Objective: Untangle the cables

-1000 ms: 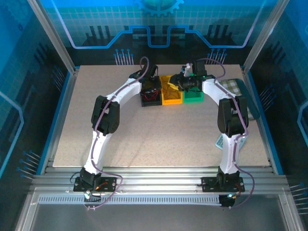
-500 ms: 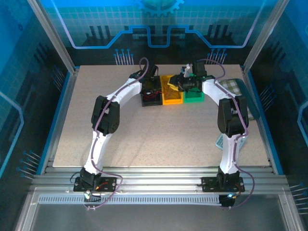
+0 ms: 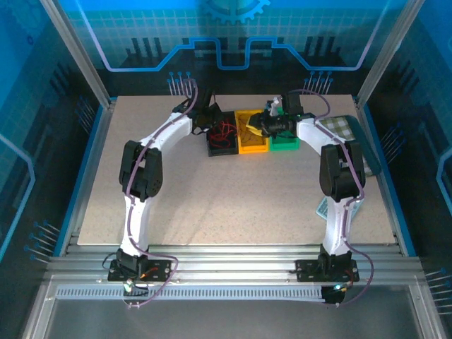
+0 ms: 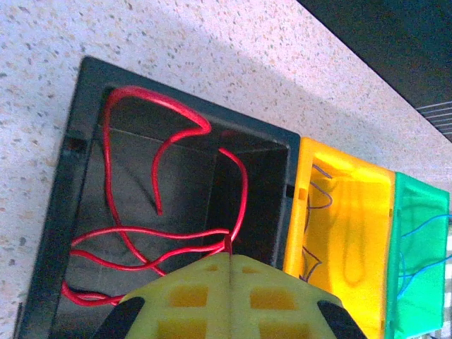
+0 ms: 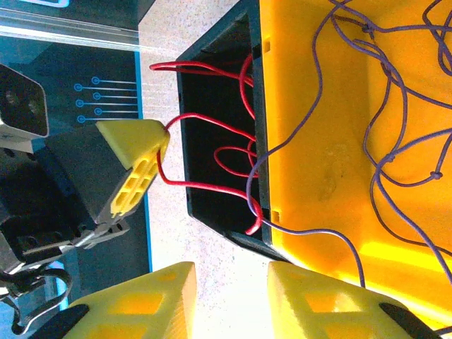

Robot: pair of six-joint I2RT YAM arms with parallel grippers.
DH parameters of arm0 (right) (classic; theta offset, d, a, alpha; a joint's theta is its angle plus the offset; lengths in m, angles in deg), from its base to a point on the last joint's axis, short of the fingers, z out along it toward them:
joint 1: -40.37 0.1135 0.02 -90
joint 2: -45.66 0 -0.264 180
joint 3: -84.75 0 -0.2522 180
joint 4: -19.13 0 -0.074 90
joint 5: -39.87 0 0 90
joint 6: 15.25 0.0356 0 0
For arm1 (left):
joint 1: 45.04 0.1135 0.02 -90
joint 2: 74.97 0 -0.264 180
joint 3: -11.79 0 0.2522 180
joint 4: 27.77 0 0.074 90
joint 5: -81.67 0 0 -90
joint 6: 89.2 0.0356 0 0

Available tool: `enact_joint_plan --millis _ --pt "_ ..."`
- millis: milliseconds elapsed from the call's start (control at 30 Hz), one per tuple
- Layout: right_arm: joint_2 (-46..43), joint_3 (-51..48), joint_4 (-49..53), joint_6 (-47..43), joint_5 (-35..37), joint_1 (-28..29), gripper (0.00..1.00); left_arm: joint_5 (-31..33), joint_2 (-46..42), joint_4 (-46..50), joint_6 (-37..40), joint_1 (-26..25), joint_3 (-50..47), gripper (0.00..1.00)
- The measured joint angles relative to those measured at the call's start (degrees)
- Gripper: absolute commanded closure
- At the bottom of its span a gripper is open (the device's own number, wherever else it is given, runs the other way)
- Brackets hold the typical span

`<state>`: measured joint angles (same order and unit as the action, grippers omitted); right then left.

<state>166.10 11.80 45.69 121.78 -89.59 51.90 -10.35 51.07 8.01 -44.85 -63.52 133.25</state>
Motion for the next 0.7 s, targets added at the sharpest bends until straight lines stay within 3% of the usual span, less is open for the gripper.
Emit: enact_joint_plan --millis 267,700 --pt "-0.1 0.6 3.1 -2.4 2.6 0.0 0.67 -4.0 -0.1 -4.6 -4.0 0.2 -1.8 1.0" --pt "7.8 14.3 8.8 -3.2 7.9 1.7 0.68 -8.0 -1.3 -8.7 -8.5 0.3 -5.4 1.0"
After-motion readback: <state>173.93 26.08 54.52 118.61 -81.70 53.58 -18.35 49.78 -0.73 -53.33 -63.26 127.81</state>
